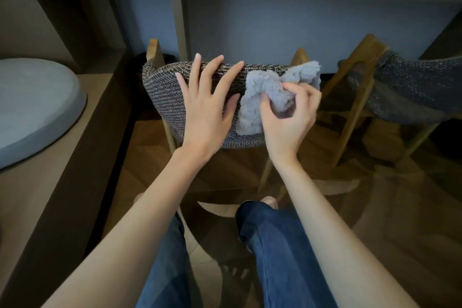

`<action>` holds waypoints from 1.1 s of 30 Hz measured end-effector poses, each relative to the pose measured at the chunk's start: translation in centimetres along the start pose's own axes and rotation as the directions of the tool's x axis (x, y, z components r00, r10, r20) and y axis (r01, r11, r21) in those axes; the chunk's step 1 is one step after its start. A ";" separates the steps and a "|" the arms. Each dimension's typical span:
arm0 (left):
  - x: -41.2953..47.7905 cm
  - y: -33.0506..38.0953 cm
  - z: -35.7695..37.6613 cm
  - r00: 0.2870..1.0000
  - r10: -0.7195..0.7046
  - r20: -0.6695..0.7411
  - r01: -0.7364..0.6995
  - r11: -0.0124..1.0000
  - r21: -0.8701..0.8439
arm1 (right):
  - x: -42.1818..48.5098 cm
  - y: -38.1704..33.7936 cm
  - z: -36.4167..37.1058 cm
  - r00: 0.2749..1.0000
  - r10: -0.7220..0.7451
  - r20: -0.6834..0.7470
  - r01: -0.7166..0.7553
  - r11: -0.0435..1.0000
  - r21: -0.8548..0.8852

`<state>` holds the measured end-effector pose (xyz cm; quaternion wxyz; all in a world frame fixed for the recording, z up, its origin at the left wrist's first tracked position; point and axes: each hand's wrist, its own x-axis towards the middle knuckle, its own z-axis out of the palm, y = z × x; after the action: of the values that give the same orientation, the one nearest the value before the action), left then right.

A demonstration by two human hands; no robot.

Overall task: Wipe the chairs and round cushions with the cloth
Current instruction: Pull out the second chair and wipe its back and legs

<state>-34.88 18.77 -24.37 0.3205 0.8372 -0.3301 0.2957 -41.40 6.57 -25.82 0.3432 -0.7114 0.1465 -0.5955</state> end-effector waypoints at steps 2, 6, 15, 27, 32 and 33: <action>0.4 0.8 0.4 1.000 -0.002 -0.007 0.002 0.999 0.032 | 0.2 0.6 0.2 0.998 -0.022 0.054 0.024 0.999 -0.041; 0.6 1.4 1.4 0.999 -0.014 -0.041 0.018 0.995 0.096 | -2.8 4.1 1.5 0.987 0.103 0.126 -0.096 0.994 -0.059; 0.5 0.9 0.3 0.992 -0.019 -0.122 0.033 0.993 0.116 | -6.5 6.8 1.8 0.902 0.342 0.264 -0.330 0.940 -0.089; 0.8 4.0 4.0 0.999 0.035 -0.039 -0.027 0.982 0.186 | 0.0 6.6 -0.3 0.976 0.124 0.177 -0.113 0.991 -0.067; 0.7 3.5 3.5 0.998 0.036 -0.044 -0.024 0.970 0.242 | -3.9 8.9 0.7 0.924 0.295 0.242 -0.291 0.955 -0.050; 0.6 3.5 3.5 0.998 0.035 -0.043 -0.023 0.969 0.244 | -4.4 9.5 0.8 0.912 0.322 0.255 -0.316 0.947 -0.062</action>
<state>-36.14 13.91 -24.93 0.2186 0.8581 -0.2959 0.3582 -39.83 2.66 -35.44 0.4451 -0.7537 0.2199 -0.4307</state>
